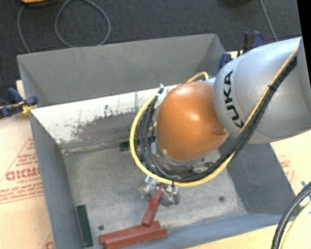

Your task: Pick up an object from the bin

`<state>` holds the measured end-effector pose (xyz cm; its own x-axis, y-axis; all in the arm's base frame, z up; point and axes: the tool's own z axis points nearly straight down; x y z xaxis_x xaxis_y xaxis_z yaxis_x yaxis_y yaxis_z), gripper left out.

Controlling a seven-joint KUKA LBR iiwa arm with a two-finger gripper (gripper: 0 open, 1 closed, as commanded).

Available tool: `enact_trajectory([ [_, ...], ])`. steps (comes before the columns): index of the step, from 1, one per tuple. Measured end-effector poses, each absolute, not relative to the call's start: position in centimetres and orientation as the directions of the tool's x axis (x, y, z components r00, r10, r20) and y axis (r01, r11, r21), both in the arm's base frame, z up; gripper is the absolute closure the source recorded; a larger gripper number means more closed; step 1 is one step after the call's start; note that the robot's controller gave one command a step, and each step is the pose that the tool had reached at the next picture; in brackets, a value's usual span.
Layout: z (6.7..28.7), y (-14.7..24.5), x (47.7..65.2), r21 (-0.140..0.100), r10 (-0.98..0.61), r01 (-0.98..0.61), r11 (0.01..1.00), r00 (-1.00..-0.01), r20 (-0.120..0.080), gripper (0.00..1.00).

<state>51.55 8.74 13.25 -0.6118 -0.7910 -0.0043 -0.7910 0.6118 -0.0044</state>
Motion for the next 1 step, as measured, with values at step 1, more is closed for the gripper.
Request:
enact_trajectory([
  [1,24.92,7.50,52.30,-0.009,-0.794,-0.794,0.608,-0.608,-0.008,1.00],
])
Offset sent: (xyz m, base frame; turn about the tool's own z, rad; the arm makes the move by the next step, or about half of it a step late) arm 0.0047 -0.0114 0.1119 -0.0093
